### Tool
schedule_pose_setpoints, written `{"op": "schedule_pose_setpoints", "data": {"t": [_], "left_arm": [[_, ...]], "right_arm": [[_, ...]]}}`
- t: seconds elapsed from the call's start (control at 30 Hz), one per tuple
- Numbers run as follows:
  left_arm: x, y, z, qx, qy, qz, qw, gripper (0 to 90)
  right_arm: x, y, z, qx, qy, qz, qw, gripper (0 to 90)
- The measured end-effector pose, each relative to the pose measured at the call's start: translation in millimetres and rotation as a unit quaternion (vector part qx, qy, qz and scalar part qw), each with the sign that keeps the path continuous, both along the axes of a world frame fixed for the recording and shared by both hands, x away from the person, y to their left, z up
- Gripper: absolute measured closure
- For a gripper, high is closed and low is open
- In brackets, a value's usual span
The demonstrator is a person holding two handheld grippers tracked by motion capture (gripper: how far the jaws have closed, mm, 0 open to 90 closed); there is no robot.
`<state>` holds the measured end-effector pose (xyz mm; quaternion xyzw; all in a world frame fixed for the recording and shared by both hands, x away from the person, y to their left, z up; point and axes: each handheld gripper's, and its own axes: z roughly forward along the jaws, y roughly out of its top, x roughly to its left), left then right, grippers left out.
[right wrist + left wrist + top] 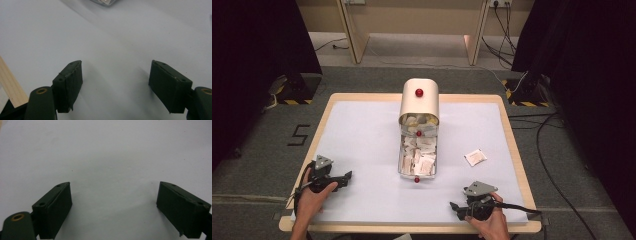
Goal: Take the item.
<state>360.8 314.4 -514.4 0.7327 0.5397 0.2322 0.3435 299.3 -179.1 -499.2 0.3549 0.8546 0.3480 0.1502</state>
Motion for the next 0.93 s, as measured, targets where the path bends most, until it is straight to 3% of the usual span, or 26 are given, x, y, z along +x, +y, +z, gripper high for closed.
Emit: {"op": "schedule_pose_setpoints", "data": {"t": [0.4,0.93], "left_arm": [[0.0,0.0,0.0,0.000,0.000,0.000,1.0000,12.0],[-0.1,0.0,0.0,0.000,0.000,0.000,1.0000,12.0]], "right_arm": [[-5.3,-2.6,-5.4,0.016,-0.020,-0.005,0.9997,26.8],[-5.7,-3.6,-6.0,0.019,-0.020,-0.003,0.9996,26.5]]}}
